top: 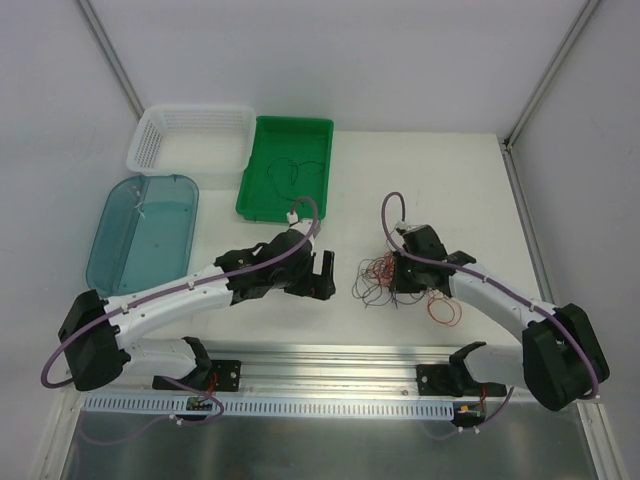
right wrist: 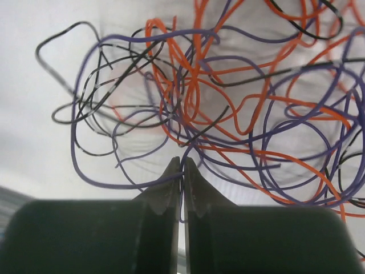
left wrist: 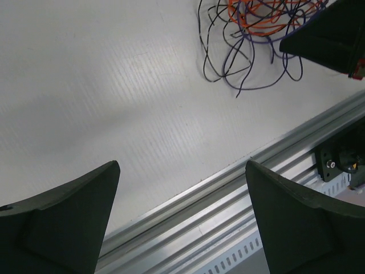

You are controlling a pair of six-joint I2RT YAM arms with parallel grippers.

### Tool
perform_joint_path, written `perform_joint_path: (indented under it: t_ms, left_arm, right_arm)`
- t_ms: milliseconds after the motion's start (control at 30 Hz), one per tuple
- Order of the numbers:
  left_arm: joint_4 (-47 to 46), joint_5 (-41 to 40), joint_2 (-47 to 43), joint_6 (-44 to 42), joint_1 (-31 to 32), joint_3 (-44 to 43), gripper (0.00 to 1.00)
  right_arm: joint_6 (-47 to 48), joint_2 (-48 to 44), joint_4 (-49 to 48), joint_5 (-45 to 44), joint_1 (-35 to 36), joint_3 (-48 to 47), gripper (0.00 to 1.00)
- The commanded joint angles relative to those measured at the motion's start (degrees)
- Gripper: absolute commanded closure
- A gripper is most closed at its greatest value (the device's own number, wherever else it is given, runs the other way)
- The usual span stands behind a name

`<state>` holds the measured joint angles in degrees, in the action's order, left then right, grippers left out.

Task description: Untangle the cables

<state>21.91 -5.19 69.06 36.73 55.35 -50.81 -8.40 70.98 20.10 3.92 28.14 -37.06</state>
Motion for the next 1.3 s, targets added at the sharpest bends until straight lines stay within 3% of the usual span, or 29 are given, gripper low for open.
perform_joint_path:
  t_ms: [0,200,433,700,1133,1233,1267]
  left_arm:
    - [-4.9,-3.2,3.7,0.1,1.0,-3.3,0.07]
    - [-9.7,-1.5,10.2,-3.6,1.2,-7.6,0.12]
    - [-16.7,7.4,17.9,-11.4,1.9,-9.0,0.21]
    - [-17.3,8.5,25.1,-14.1,1.9,-12.3,0.46]
    - [-19.5,8.7,25.1,-24.9,1.8,-8.9,0.46]
    - [-19.9,8.4,26.6,-26.7,1.8,-9.7,0.51]
    - [-20.1,7.5,26.8,-27.1,1.8,-9.8,0.58]
  right_arm:
    - [-0.8,-2.4,-1.3,4.6,2.8,-2.3,0.99]
    - [0.2,-4.6,1.6,6.2,6.9,-3.5,0.99]
    - [0.8,-5.3,2.4,7.2,8.1,-1.8,0.99]
    - [1.0,-5.1,2.5,6.3,8.1,-1.1,0.99]
    - [1.9,-5.5,3.3,5.6,8.1,-0.6,0.99]
    - [1.8,-5.8,3.5,5.6,8.1,-0.7,0.99]
    - [1.9,-5.9,3.5,5.7,8.2,-0.8,0.99]
